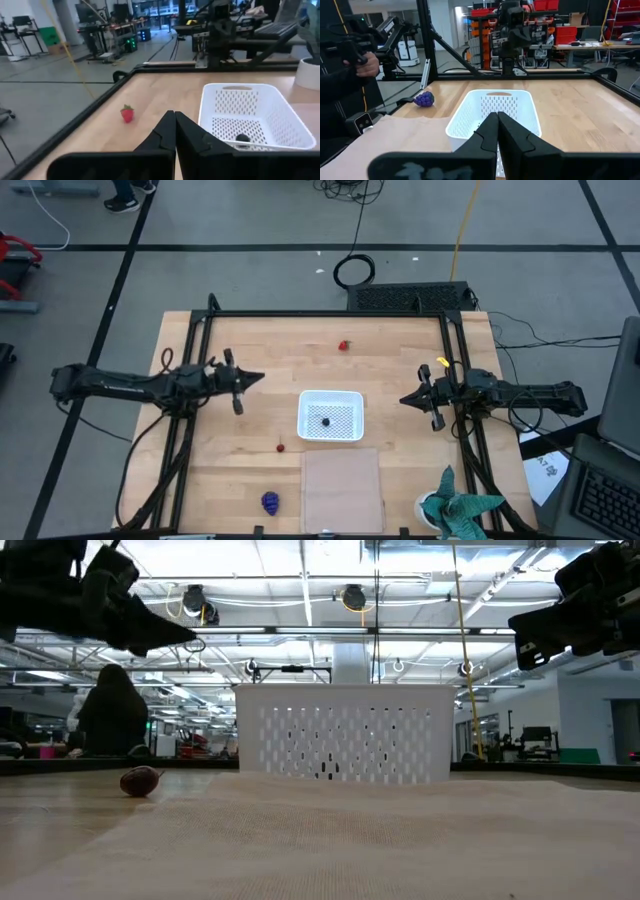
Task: Pick and placing Produce into tupperware
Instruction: Put the red strawberry into the white bin
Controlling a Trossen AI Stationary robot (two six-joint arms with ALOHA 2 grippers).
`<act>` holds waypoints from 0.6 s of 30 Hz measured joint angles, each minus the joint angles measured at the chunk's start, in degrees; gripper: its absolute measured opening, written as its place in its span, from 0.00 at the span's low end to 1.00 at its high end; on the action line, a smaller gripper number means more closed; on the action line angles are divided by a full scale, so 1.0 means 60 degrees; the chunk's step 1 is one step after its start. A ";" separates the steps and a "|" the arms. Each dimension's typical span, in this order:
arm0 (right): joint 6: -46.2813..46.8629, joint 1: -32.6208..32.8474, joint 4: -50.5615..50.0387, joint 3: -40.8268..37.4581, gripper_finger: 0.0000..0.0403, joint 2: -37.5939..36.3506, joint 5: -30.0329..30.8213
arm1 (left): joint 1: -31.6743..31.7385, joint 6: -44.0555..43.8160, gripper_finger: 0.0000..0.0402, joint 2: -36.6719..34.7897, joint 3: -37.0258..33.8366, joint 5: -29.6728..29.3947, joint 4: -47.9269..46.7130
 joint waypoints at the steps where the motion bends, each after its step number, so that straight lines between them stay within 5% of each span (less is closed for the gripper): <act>1: 0.0000 0.0000 0.0000 0.0000 0.00 0.0000 0.0001 | 0.0005 -0.0134 0.00 0.0000 -0.0175 -0.0004 0.0137; 7: -0.0004 0.0000 0.0011 0.0000 0.00 0.0000 0.0000 | 0.0002 -0.0198 0.00 -0.0303 -0.0860 0.0176 0.0627; 13: -0.0004 0.0000 -0.0002 0.0000 0.00 0.0000 0.0000 | -0.0002 0.0329 0.00 -0.0630 -0.0892 0.2018 0.0699; 18: -0.0004 0.0000 -0.0011 0.0000 0.00 0.0000 -0.0004 | -0.0002 0.0728 0.00 -0.1102 -0.0892 0.1948 0.0459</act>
